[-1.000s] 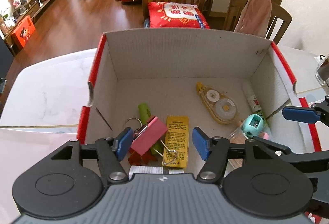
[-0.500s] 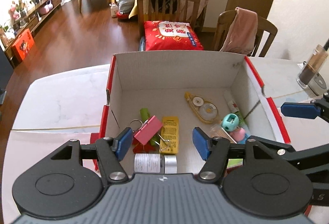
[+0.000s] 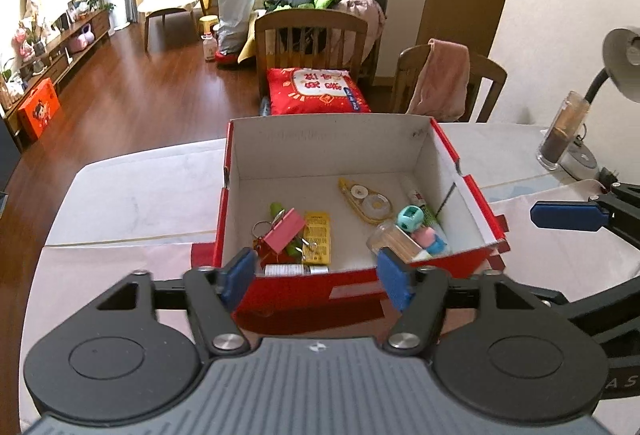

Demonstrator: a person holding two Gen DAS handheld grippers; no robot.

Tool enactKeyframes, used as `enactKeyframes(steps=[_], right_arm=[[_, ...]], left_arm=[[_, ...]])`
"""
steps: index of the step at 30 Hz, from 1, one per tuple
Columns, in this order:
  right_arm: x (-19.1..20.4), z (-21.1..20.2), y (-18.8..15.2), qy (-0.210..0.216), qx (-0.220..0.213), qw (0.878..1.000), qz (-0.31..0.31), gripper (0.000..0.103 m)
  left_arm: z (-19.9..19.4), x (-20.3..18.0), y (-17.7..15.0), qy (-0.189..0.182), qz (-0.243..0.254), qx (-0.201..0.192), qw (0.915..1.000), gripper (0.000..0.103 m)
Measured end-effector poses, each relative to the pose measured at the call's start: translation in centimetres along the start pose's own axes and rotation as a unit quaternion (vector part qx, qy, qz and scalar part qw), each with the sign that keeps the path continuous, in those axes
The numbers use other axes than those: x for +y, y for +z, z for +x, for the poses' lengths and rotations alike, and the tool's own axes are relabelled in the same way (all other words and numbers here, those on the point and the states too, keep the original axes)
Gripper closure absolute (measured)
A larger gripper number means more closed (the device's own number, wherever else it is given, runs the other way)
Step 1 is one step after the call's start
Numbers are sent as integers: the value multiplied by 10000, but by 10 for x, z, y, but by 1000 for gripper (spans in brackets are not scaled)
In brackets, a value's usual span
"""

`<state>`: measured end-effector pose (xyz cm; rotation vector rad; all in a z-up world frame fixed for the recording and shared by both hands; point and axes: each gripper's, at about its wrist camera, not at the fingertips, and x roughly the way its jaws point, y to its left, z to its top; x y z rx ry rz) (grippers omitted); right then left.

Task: Organize rigid objects
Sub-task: 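Move both tools back over the bunny figurine and pink heart dish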

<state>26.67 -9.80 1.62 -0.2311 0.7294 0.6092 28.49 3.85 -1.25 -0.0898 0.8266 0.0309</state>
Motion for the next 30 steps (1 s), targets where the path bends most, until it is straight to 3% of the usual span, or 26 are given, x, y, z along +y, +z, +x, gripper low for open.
enactKeyframes(steps=[9, 16, 30], right_arm=[[14, -31, -27, 124, -230, 9996, 126, 12], [23, -43, -54, 197, -444, 9988, -1, 1], [22, -13, -115, 154, -127, 9997, -160, 0]], left_arm=[[-36, 5, -32, -94, -15, -169, 9998, 25], [-50, 10, -56, -173, -148, -293, 9993, 21], [-24, 2, -98, -315, -492, -184, 9981, 20]])
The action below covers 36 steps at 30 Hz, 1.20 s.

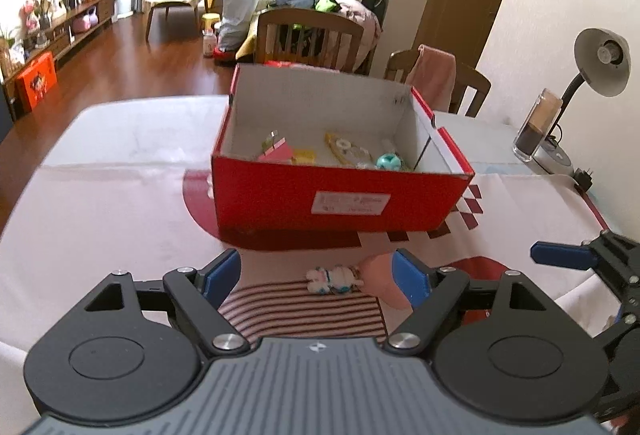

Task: Organize rigid objects
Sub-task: 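Move both tools back over the bunny figurine and pink heart dish, then grasp the white bunny figurine with the left tool while the right tool grasps the pink heart dish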

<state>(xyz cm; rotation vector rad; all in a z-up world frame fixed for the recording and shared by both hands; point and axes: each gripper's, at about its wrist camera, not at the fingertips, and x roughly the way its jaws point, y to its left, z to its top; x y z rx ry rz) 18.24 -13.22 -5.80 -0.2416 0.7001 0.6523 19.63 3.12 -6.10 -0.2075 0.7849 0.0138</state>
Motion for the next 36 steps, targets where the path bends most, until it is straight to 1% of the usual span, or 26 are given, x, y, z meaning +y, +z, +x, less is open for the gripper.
enactKeyframes(steps=[5, 10, 12, 16, 20, 27, 31, 35, 36], right_arm=[[-7, 15, -11, -25, 131, 9999, 31, 0], [-15, 37, -18, -75, 335, 9994, -61, 1], [-18, 47, -20, -72, 425, 9990, -119, 3], [-22, 63, -22, -56, 506, 9985, -225, 3], [-26, 78, -23, -39, 587, 9974, -420, 5], [-32, 99, -26, 139, 726, 9940, -801, 9], [-33, 110, -24, 261, 735, 9922, -968, 10], [-37, 119, -23, 383, 767, 9914, -988, 17], [-37, 120, -22, 411, 764, 9913, -993, 17]], left_arm=[[20, -4, -14, 147, 0, 173, 9997, 20], [43, -8, -25, 170, -62, 348, 9992, 20], [52, -10, -28, 188, -112, 406, 9989, 20], [72, -12, -30, 201, -220, 519, 9982, 20], [90, -13, -31, 262, -139, 609, 9977, 20], [114, -10, -32, 230, 2, 731, 9971, 20], [127, -6, -31, 104, 49, 801, 9967, 20], [134, -4, -31, 100, 73, 785, 9968, 20], [135, -4, -31, 93, 88, 766, 9970, 20]])
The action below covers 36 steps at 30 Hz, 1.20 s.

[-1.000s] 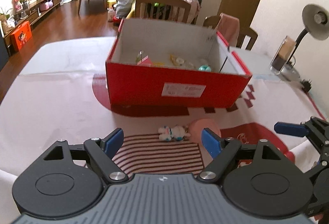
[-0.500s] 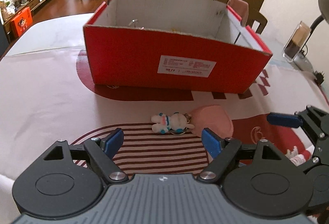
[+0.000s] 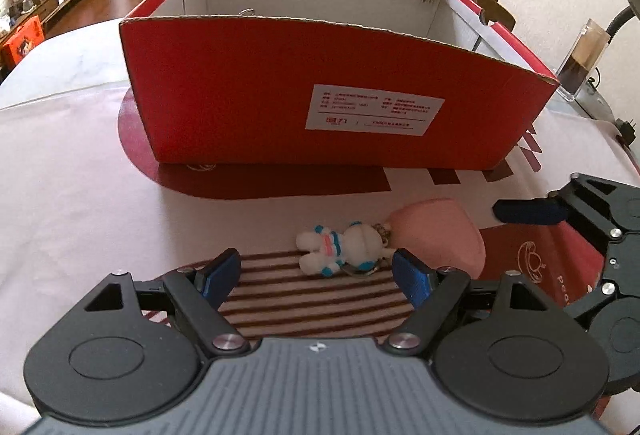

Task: Organize rigid objects
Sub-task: 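Grasp the white bunny figurine with the left tool while the right tool grasps the pink heart dish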

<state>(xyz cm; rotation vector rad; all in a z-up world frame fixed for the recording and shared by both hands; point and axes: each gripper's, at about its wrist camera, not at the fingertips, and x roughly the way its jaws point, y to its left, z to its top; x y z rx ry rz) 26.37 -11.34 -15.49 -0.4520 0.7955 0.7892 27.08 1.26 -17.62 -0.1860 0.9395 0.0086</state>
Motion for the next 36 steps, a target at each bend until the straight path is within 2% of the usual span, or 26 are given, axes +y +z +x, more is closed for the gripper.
enactKeyframes(steps=[8, 11, 14, 16, 20, 22, 24, 29, 36], right_arm=[[-2, 6, 5, 193, -140, 9996, -127, 20], [-4, 7, 7, 292, -179, 9993, -134, 24], [-4, 6, 6, 329, -208, 9992, -101, 26], [-5, 5, 5, 330, -237, 9992, -65, 28], [-7, 3, 4, 253, -269, 9993, 6, 42], [-6, 1, 4, 233, -263, 9994, 44, 42], [-3, 2, 4, 168, -261, 9995, 85, 42], [4, -2, 1, 30, -198, 9994, 281, 43], [6, -23, -3, -144, -209, 9975, 655, 42]], left_arm=[[6, -8, 1, 53, 160, -142, 9998, 20], [7, -11, 0, 77, 184, -191, 9996, 20], [6, -14, -1, 45, 186, -246, 9995, 27], [5, -15, -1, 35, 276, -267, 9993, 38], [5, -21, -1, 110, 452, -278, 9985, 52], [6, -25, -1, 198, 571, -277, 9978, 64], [6, -29, -2, 244, 696, -283, 9969, 68], [3, -29, -5, 233, 744, -248, 9966, 76], [-9, -23, -13, 223, 628, -165, 9976, 76]])
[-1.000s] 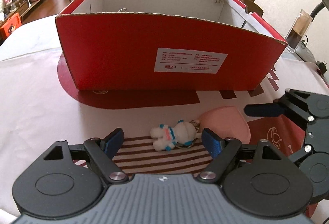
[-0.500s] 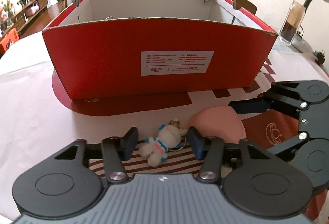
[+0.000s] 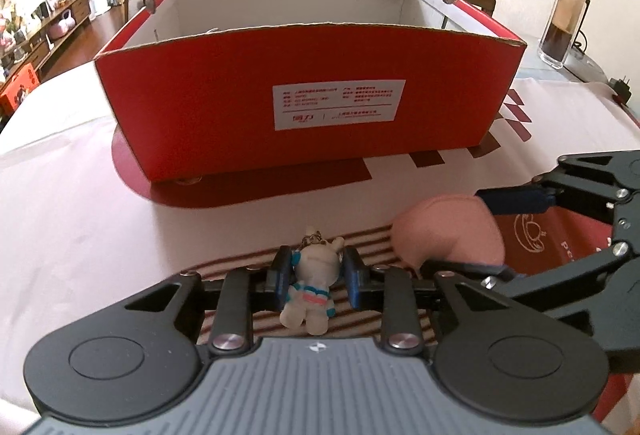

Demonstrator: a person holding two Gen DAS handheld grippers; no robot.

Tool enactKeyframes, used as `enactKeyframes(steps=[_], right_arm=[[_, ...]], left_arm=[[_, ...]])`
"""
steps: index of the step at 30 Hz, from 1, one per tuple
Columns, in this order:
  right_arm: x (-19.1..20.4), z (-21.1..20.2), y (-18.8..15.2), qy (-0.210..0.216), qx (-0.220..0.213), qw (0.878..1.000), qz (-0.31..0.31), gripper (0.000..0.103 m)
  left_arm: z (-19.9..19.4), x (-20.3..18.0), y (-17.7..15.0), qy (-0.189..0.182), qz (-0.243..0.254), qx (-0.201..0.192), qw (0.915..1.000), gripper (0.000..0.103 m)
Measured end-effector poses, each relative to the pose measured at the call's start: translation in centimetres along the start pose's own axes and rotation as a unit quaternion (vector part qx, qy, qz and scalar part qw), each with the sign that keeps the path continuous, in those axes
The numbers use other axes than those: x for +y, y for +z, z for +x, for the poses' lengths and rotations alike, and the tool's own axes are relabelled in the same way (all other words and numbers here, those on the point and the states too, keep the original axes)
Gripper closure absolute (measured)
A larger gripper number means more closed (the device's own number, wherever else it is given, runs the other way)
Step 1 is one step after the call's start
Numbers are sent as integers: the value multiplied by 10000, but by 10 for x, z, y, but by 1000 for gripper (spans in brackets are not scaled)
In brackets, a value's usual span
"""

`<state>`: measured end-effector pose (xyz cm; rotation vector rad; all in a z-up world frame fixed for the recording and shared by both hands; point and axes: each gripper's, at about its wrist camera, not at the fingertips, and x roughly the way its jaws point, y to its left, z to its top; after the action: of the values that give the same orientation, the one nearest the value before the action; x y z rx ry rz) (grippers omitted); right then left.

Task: Organize rigid objects
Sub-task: 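Grasp the white bunny figurine with the left tool while the right tool grasps the pink heart dish, then carry the bunny figurine and heart dish with both tools into the shoebox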

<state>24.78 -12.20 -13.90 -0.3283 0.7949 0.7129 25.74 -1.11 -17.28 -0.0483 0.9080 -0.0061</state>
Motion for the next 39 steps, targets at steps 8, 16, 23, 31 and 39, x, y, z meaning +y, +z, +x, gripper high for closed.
enactKeyframes(steps=[8, 16, 23, 31, 39], right_arm=[[5, -35, 9, -81, -50, 9997, 222, 42], [11, -70, 22, -165, -166, 9992, 322, 42], [23, -97, 38, -232, -378, 9988, 203, 42], [26, -116, 64, -374, -675, 9970, 103, 42], [22, -122, 97, -590, -984, 9934, -35, 42]], left_arm=[[-30, 10, -2, -71, -314, -38, 9995, 76], [-71, 15, 4, -168, -414, -256, 9987, 76], [-101, 16, 12, -194, -383, -495, 9979, 76], [-129, 16, 32, -216, -268, -835, 9959, 76], [-140, 21, 66, -138, -197, -1094, 9937, 76]])
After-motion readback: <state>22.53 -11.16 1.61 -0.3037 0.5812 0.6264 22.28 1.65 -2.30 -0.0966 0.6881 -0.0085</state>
